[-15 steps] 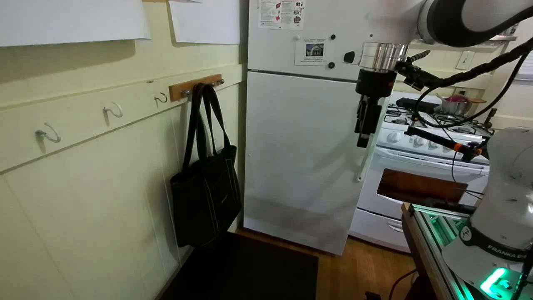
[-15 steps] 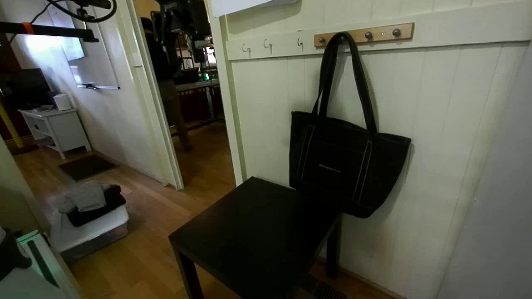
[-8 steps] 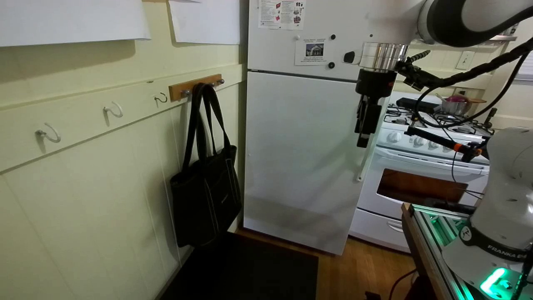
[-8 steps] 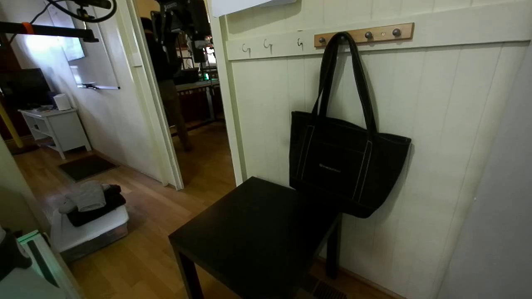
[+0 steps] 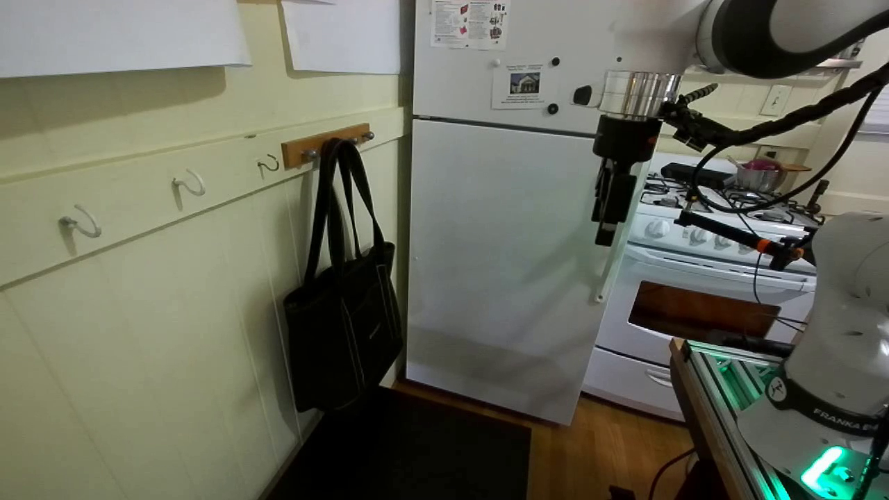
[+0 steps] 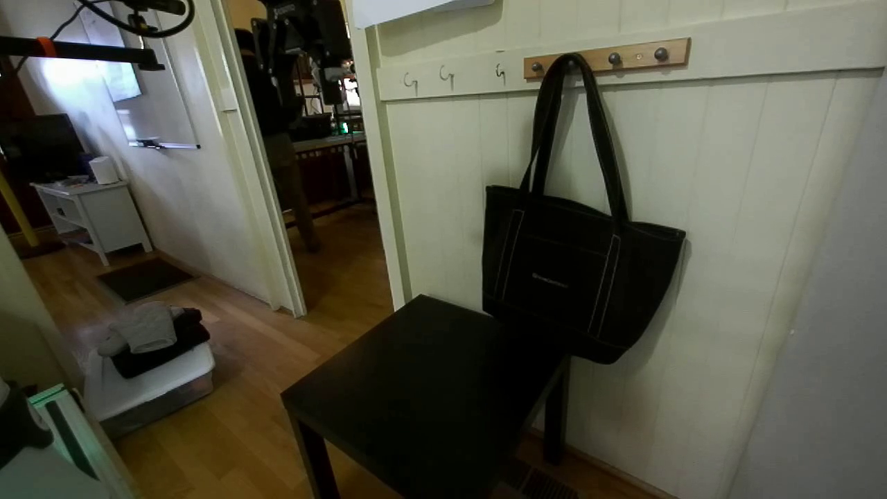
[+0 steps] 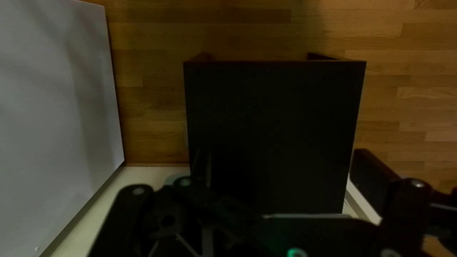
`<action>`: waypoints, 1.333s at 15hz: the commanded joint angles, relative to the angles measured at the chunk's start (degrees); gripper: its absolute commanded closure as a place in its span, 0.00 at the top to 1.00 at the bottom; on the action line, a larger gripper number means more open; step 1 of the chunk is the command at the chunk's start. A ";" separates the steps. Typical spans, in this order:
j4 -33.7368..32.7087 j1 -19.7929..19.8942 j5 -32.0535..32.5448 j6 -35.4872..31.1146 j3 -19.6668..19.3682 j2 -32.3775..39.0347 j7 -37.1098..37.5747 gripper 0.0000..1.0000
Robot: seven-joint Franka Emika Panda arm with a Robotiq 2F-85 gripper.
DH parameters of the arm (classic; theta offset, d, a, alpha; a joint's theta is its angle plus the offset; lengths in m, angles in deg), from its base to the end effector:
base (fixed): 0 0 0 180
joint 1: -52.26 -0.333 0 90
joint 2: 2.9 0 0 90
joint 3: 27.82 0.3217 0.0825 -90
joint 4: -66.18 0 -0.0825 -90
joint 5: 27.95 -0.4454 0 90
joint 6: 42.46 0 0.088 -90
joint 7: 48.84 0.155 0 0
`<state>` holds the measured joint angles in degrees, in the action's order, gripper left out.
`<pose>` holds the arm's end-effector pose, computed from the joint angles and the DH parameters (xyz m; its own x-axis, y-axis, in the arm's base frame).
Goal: Move the black bag to the next hook on the right
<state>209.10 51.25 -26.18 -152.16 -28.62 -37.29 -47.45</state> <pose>0.4261 -0.0017 0.4286 0.9998 -0.0079 0.0208 -0.0083 -0.9997 0.0209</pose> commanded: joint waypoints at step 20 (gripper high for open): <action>-25.14 4.74 27.35 -28.41 4.86 36.62 34.56 1.00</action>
<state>189.90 56.97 -4.82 -181.64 -23.36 -6.14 -19.31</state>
